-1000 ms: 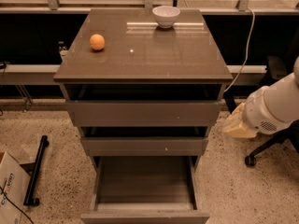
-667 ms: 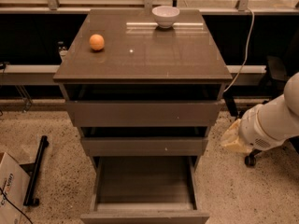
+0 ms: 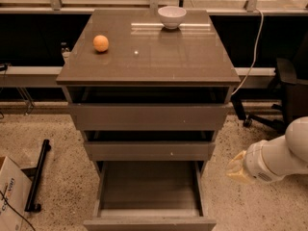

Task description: Close bottom drawer

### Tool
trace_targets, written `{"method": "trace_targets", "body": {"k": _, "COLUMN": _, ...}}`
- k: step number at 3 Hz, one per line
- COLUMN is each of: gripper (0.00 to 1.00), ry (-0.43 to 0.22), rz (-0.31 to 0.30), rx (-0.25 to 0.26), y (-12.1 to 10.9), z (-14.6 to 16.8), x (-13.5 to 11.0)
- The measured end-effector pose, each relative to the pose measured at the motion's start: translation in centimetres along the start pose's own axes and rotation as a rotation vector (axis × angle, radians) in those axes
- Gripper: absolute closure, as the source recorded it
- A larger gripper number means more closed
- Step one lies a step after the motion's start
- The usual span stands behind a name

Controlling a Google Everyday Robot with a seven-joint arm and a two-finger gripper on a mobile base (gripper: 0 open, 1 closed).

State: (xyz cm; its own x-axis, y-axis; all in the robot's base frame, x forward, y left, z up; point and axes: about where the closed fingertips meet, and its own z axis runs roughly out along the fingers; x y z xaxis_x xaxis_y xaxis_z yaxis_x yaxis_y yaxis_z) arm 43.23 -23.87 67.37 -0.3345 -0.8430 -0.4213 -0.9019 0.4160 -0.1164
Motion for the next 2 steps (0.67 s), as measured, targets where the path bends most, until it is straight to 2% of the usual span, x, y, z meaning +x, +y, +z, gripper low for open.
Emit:
{"method": "trace_targets", "body": {"k": 1, "gripper": 1.0, "ry": -0.004, "rz": 0.097, "rx": -0.071, "y": 1.49, "z": 5.68, "x": 4.27}}
{"method": "trace_targets", "body": {"k": 2, "gripper": 1.0, "ry": -0.004, "rz": 0.098, "rx": -0.073, "y": 1.53, "z": 5.76, "x": 4.28}}
